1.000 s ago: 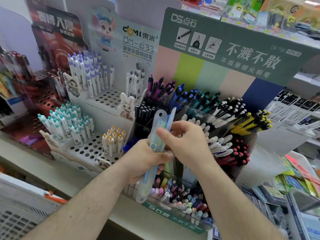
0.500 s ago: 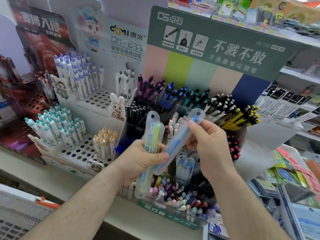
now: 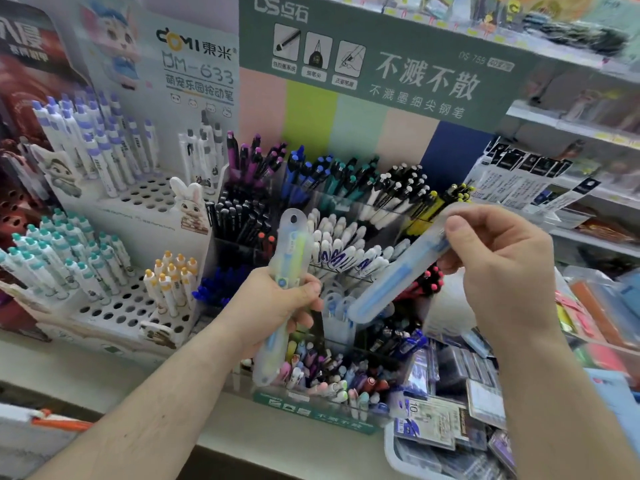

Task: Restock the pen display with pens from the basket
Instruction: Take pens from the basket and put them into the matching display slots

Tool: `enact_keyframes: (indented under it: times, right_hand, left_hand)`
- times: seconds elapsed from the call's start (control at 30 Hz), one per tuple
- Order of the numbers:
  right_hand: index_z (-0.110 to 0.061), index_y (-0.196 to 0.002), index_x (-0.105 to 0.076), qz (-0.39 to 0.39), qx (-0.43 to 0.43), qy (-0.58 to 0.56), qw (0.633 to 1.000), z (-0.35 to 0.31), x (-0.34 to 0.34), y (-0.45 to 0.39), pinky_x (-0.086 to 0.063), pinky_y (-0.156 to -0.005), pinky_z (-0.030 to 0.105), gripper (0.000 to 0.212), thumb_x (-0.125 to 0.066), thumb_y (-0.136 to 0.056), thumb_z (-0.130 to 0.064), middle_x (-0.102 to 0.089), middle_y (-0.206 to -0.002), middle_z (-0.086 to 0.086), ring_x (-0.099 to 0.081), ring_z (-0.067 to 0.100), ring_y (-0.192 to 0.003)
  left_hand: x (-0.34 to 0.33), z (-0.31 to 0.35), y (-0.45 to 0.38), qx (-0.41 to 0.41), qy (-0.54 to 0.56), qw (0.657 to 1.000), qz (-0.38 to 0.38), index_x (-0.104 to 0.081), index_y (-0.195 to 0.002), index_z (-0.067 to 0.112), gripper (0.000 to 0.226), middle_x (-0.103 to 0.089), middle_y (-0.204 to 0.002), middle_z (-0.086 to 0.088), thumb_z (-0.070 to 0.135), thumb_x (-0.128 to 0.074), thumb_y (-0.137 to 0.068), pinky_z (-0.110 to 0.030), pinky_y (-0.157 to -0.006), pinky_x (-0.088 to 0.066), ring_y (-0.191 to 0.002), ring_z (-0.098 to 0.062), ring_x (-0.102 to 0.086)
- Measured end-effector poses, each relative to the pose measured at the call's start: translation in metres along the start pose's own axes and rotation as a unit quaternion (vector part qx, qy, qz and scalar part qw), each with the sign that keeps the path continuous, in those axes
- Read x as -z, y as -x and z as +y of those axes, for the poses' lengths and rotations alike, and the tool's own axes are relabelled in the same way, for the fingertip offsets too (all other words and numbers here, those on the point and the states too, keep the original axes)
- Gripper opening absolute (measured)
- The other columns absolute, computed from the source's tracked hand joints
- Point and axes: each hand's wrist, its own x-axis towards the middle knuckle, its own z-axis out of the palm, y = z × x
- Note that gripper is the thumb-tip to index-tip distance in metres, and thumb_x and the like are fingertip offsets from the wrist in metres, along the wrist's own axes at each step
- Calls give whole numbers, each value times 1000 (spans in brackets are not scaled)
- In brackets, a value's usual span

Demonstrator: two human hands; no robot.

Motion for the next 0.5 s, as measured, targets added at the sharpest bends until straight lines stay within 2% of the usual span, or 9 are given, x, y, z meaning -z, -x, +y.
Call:
enact_keyframes:
  times: [0.07,0.13,0.23,0.3,0.4,0.5]
  right_hand:
    - [-26,-76,-72,-45,6,25,999,7,3,1,-50,-54,21,32,-64,-93,0,-65,-66,-5,-56,13,-56]
    - [-33,-74,-73,-85,7,53,995,16,3,4,-54,-56,26,38,-65,-92,0,-67,-67,-6,-57,15,-57]
    - [-34,-76,-72,-111,1,83,990,27,-1,9,-56,-63,43,36,-67,-91,-1,-70,-73,-1,-61,31,-66]
    - [-28,-80,-73,-125,-7,105,987,35,-3,12,-56,-67,47,28,-68,-91,-3,-71,-75,0,-64,30,-71]
    - [-23,-85,-77,-149,-23,164,975,46,-6,15,-57,-73,41,19,-70,-89,-5,-72,-83,-2,-67,18,-76]
    - [-20,-91,-80,-204,-10,250,947,53,-12,20,-55,-77,25,14,-73,-87,-9,-69,-85,-16,-64,3,-80]
  left_hand:
    - [-7,1,2,35,-18,997,-68,-67,-95,5,9,-74,-81,-10,13,-64,-93,-29,-54,-44,-60,-21,-64]
    - [-14,-2,2,62,-43,991,-112,-67,-96,6,8,-76,-92,-10,13,-64,-93,-30,-55,-44,-74,-27,-71]
    - [-21,-5,-2,63,-60,993,-83,-69,-96,8,8,-76,-98,-7,13,-68,-90,-32,-58,-45,-88,-24,-74]
    - [-23,-6,-4,63,-66,994,-62,-69,-98,10,9,-76,-96,-3,13,-69,-89,-35,-61,-45,-87,-21,-74]
    - [-24,-6,-4,62,-72,994,-53,-69,-100,13,11,-77,-95,0,14,-69,-89,-35,-62,-45,-85,-19,-74]
    - [-25,-8,-5,63,-73,994,-48,-68,-102,15,11,-77,-95,0,13,-67,-91,-32,-59,-44,-85,-19,-74]
